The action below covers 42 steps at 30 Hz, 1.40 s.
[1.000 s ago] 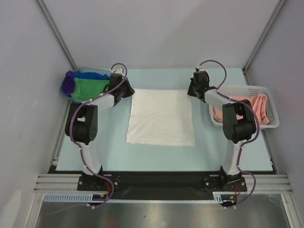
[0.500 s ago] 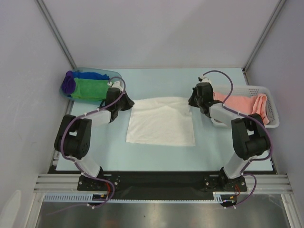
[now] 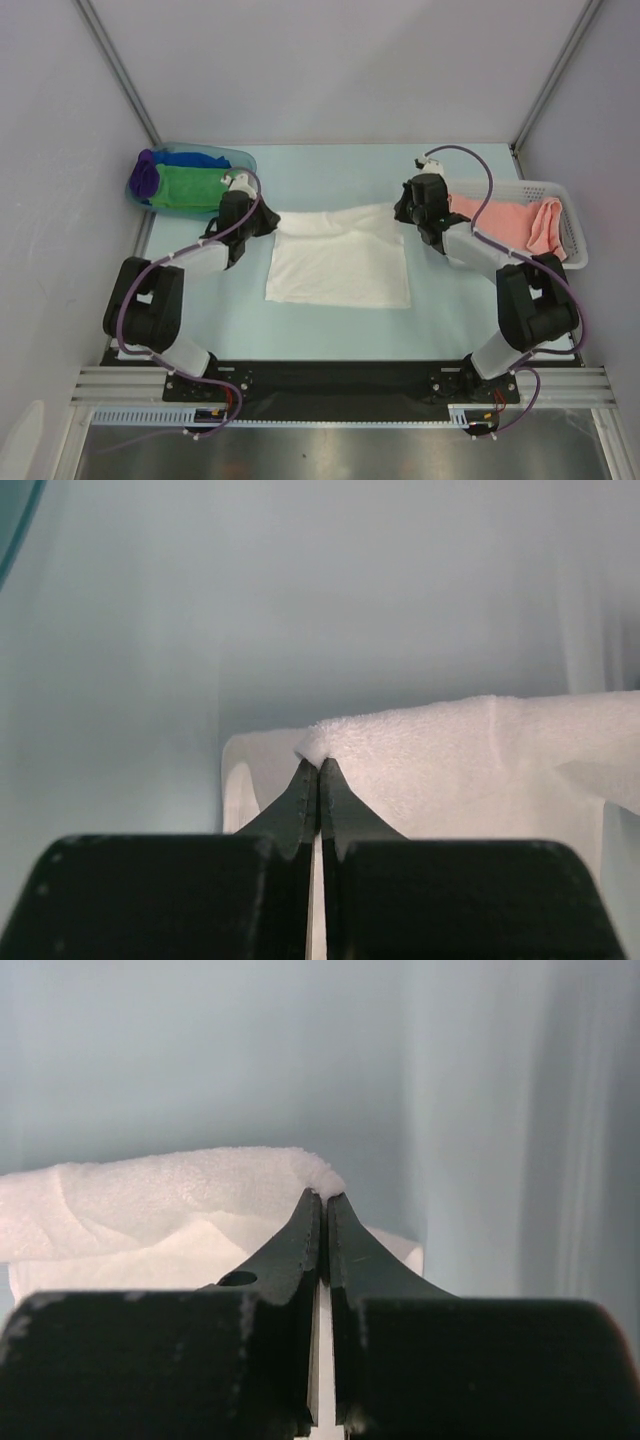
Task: Fold and stack the towels
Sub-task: Fold the towel
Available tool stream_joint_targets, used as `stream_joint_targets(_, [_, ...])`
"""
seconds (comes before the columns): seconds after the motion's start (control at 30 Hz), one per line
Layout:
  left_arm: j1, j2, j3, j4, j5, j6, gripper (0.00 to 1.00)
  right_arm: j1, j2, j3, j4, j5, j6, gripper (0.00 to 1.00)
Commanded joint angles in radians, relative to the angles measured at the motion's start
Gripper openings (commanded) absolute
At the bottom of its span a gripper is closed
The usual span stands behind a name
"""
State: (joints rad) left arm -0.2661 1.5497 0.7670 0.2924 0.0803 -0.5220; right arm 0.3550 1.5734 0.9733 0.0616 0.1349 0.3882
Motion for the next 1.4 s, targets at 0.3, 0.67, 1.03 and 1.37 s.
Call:
stream_joint_targets(0.3, [0.007, 0.332, 0.423, -0.044, -0.016, 0.054, 0.00, -0.086, 0.261, 0.248, 0.144, -0.035, -0.124, 0.04])
stream_joint_targets(0.67, [0.028, 0.400, 0.460, -0.038, 0.016, 0.059, 0.00, -0.099, 0.333, 0.292, 0.144, -0.081, -0.137, 0.15])
stream_joint_targets(1.03, [0.031, 0.334, 0.382, -0.003, 0.033, 0.045, 0.00, -0.097, 0.268, 0.233, 0.176, -0.078, -0.130, 0.06])
stream_joint_targets(1.37, [0.019, 0.026, 0.010, 0.116, 0.000, -0.048, 0.05, -0.050, -0.057, -0.132, 0.268, -0.057, -0.072, 0.13])
